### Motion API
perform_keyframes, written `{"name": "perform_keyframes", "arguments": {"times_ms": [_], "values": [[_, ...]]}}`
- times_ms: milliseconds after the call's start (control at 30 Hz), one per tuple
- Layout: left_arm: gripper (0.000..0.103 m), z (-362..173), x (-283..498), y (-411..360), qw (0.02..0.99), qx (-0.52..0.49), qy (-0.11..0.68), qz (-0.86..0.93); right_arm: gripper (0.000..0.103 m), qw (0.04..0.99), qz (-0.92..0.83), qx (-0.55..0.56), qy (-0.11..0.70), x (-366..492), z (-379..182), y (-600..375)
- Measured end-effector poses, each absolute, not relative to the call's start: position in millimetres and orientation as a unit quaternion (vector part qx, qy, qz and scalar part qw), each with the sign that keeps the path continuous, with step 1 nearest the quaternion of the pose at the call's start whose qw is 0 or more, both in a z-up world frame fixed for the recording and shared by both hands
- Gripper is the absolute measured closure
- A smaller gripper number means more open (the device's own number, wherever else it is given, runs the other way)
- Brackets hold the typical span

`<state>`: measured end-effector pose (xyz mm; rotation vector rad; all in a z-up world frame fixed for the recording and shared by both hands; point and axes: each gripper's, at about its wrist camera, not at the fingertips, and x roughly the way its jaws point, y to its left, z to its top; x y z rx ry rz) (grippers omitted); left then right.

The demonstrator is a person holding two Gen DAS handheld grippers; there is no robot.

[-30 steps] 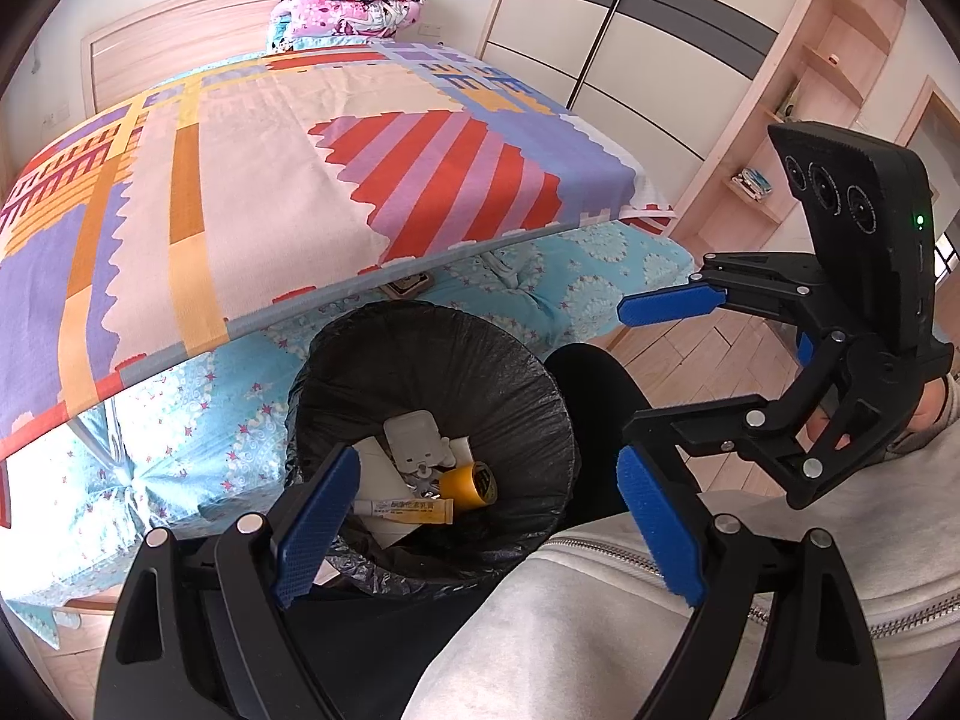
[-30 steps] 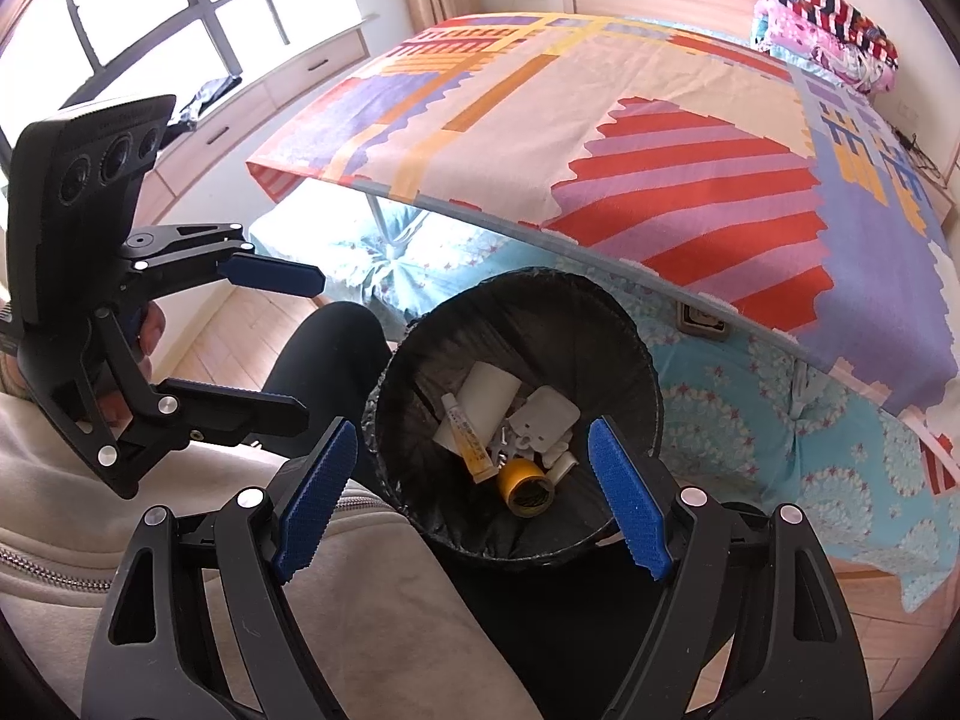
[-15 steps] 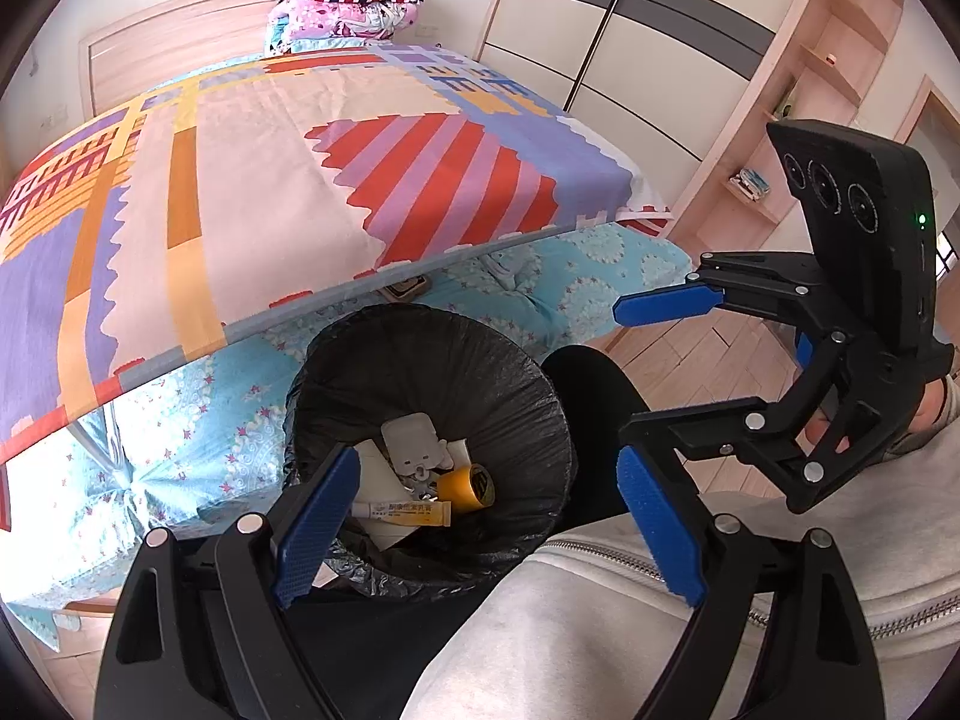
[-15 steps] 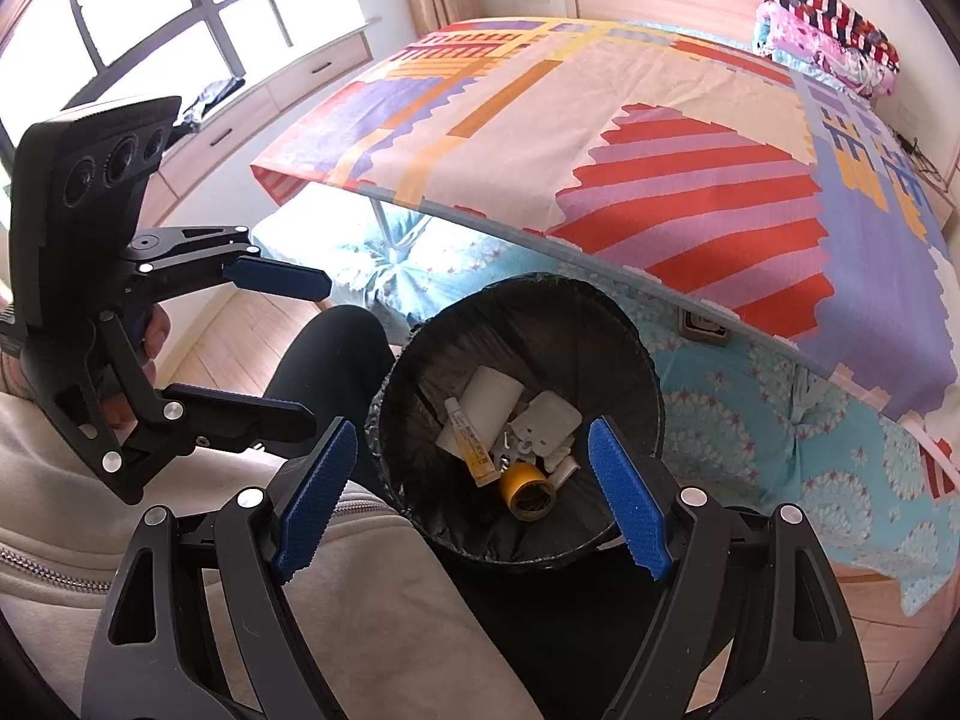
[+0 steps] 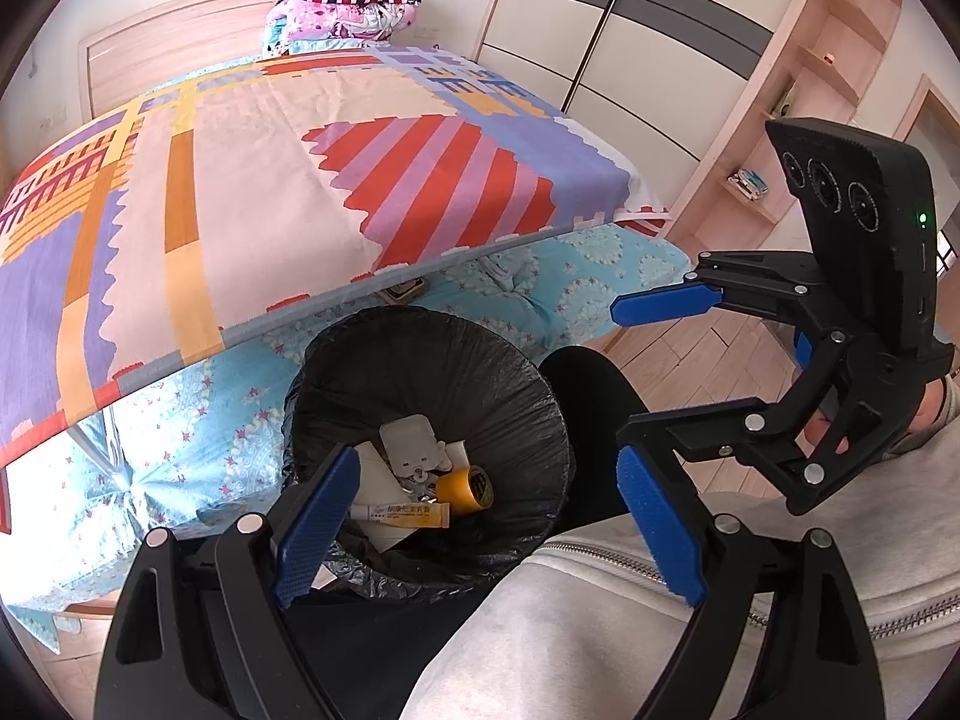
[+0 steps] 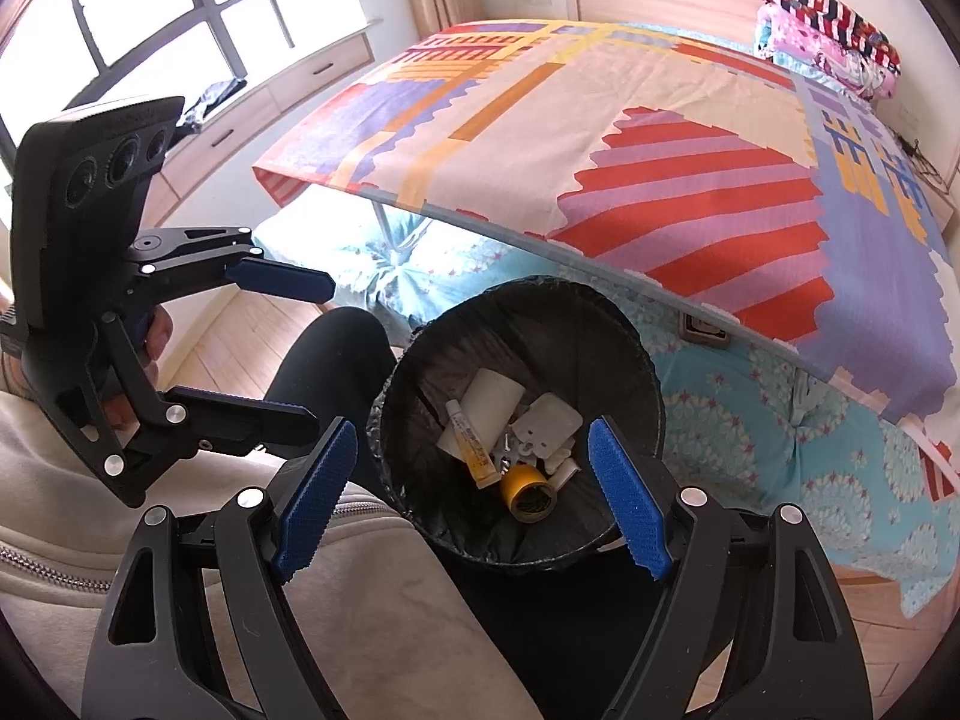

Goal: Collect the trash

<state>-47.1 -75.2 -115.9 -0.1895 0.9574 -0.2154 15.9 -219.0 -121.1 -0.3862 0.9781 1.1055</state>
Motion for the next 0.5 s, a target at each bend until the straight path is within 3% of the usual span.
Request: {"name": "perform_keyframes", "arguments": {"times_ms": [500], "values": [[0.019,-115.1,-46.6,-75.0,0.879,-0.091,0.457,-0.103,0.024,0.723,0.501,-0.174,0.442,16.6,-121.0,-218.7]]}}
